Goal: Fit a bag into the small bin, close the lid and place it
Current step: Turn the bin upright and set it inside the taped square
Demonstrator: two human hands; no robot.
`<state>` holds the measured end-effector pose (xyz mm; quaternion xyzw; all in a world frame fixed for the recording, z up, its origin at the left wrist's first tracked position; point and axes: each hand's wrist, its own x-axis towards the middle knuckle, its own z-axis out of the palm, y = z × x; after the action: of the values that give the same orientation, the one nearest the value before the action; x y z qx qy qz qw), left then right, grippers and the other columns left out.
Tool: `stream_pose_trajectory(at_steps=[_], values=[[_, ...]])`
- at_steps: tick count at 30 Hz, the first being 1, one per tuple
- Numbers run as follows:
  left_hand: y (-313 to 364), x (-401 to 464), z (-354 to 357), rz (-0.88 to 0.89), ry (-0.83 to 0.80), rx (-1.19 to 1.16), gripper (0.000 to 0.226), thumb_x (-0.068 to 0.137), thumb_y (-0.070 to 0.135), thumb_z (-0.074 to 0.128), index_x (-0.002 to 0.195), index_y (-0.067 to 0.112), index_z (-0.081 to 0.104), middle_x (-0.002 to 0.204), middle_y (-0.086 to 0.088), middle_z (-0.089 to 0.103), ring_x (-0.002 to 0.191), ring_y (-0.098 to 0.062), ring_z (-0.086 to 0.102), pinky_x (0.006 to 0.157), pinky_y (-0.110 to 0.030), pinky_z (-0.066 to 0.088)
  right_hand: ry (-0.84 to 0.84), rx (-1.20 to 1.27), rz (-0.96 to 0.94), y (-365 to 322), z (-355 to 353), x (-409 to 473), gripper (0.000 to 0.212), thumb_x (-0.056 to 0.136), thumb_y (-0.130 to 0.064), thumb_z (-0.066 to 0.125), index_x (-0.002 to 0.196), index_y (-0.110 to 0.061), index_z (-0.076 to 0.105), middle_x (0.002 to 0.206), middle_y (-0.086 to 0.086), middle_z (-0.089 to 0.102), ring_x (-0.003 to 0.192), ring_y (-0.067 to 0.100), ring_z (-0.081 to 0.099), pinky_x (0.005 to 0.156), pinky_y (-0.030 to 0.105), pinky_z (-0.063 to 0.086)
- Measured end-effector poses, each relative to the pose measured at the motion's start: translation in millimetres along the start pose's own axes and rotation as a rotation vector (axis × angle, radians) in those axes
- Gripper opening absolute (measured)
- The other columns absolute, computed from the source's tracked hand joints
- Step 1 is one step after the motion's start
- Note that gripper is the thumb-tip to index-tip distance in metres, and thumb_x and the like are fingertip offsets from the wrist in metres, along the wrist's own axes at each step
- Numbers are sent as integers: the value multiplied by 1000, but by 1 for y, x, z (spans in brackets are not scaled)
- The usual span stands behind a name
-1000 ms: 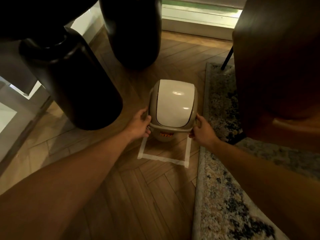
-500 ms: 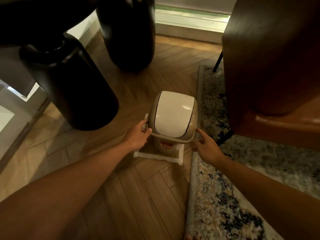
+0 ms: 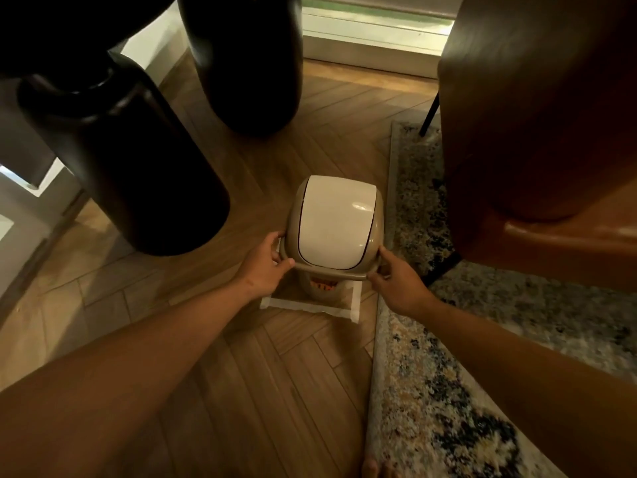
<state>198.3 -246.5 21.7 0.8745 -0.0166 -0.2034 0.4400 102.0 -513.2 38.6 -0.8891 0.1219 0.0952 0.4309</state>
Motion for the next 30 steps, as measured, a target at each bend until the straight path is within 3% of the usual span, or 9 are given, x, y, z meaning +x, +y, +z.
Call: stream_pose_trajectory(at_steps=[4,6,8,10,13,16,20,23,30], values=[[-14,3,-4,-16,16,-50,72,90,22,69,151,29,31,84,0,67,84,-19,67,87,-50,58,-12,-5,-10,-3,10,7,61,103,-18,62,159,-26,39,120,1,73,101,20,72,92,44,60],[-17,2,-6,-12,19,-67,73,89,23,71,150,31,31,92,1,68,90,-17,69,90,-50,57,-13,-38,-12,-2,13,12,61,103,-20,63,158,-28,39,128,5,71,111,24,69,94,38,57],[-19,1,-9,26,0,-85,81,83,26,77,150,30,31,119,3,66,109,-15,65,99,-45,53,-3,-69,-14,-3,12,18,64,98,-26,70,154,-25,41,141,4,60,129,24,58,99,31,48],[-18,-1,-13,91,-33,-92,95,77,29,83,153,28,27,143,6,51,127,-14,53,107,-41,47,19,-95,-54,-4,12,20,82,87,-35,80,155,-23,36,151,4,47,141,20,42,108,33,42],[-9,-2,-15,155,-105,-123,99,77,20,83,155,30,23,138,19,42,130,-10,48,108,-35,44,68,-83,-143,-2,14,21,102,82,-38,86,160,-19,24,159,1,34,145,12,34,117,33,37],[-9,5,-11,163,-153,-139,94,80,23,81,154,34,25,145,12,50,129,-9,53,107,-31,46,81,-107,-171,0,20,26,116,80,-45,86,165,-19,11,171,1,17,158,18,17,125,38,23],[-16,13,-6,123,-123,-121,86,83,34,76,154,35,27,148,6,52,133,-11,50,111,-36,43,18,124,-205,7,30,38,111,78,-36,88,162,-28,16,160,-5,34,148,11,40,116,46,45],[-19,18,-6,108,-136,-148,91,78,43,78,153,41,27,147,11,51,134,-10,49,113,-40,42,22,157,-215,13,32,46,114,79,-43,85,164,-31,11,164,-1,31,151,15,37,117,49,42],[-13,40,-10,127,-148,-213,88,83,21,78,155,30,28,145,9,52,134,-10,50,104,-24,45,37,142,-198,21,38,73,126,75,-65,81,165,-35,-1,172,0,16,160,20,18,123,54,31]])
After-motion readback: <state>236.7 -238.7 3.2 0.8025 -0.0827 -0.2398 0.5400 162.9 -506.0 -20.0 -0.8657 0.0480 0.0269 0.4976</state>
